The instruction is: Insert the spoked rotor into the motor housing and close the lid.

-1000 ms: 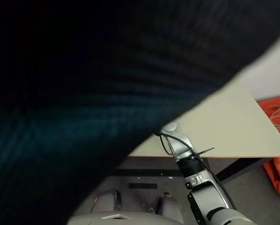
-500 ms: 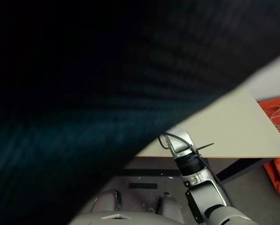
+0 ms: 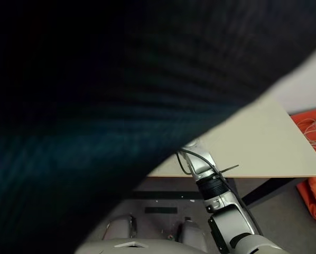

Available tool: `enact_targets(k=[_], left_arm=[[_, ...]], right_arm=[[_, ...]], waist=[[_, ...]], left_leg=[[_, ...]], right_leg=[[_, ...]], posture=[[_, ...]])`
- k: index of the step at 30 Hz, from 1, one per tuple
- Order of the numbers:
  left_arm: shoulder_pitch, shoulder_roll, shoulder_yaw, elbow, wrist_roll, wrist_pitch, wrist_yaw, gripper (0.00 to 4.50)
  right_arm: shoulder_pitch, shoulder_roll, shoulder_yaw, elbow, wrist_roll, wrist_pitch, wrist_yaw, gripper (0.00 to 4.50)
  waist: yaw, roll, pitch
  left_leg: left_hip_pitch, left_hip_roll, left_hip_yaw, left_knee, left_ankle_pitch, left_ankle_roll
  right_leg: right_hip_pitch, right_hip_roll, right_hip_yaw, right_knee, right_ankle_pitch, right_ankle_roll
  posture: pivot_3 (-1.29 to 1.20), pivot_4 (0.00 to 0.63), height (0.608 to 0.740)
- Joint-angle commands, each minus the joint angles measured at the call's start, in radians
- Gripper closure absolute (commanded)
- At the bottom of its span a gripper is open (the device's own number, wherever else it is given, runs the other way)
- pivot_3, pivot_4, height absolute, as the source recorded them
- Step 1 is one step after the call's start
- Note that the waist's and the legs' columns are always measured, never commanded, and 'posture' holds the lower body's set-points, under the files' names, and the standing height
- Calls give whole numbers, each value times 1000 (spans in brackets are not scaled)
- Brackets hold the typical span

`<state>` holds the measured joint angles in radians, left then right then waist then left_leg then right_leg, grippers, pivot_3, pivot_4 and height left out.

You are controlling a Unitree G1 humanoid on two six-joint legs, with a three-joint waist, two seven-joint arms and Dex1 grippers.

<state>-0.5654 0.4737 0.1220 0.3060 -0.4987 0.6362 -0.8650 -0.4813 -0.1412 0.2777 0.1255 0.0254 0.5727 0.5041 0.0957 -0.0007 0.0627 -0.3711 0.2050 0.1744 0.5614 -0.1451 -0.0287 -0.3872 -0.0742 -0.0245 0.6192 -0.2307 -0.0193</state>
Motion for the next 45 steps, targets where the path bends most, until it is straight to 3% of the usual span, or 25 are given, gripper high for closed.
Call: enact_targets(k=[1, 10, 15, 19, 28, 45], left_arm=[[-19, 16, 14, -10, 4, -21, -6, 3038], [-25, 7, 8, 5, 9, -32, -10, 3038], [-34, 1, 0, 9, 14, -31, -16, 3038], [-38, 8, 1, 1, 10, -20, -22, 3038], [-22, 83, 6, 41, -5, 32, -108, 3038], [17, 120, -19, -19, -2, 82, -175, 3038]], right_arm=[[16, -6, 0, 26, -4, -13, -1, 4388], [-27, 18, -86, -110, 31, -171, -51, 4388], [-41, 48, -79, -81, 54, -194, -22, 4388], [-34, 71, -74, -63, 86, -201, 26, 3465], [-47, 78, -36, 36, 62, -228, 59, 352], [-48, 120, -32, 222, 24, -318, 3, 352]], waist=[[0, 0, 0], [0, 0, 0], [0, 0, 0], [0, 0, 0], [-1, 0, 0], [-1, 0, 0]], left_leg=[[1, 0, 0, 0, 0, 0], [-3, 0, 0, 0, 0, 0], [-5, 0, 0, -1, 0, 1], [-7, 0, 0, 0, -1, 1], [-8, 0, 0, 0, -1, 1], [-8, 0, 0, 0, -1, 1]], right_leg=[[1, 0, 0, 0, 0, 0], [-2, 0, 0, 0, 0, 0], [-5, 0, 0, 0, 3, -6], [-6, 0, 0, -1, 3, -6], [-7, 0, 0, 0, 3, -6], [-7, 0, 0, 0, 4, -6]], posture=[[0, 0, 740], [0, 0, 740], [0, 0, 740], [0, 0, 740], [0, 0, 740], [0, 0, 740]])
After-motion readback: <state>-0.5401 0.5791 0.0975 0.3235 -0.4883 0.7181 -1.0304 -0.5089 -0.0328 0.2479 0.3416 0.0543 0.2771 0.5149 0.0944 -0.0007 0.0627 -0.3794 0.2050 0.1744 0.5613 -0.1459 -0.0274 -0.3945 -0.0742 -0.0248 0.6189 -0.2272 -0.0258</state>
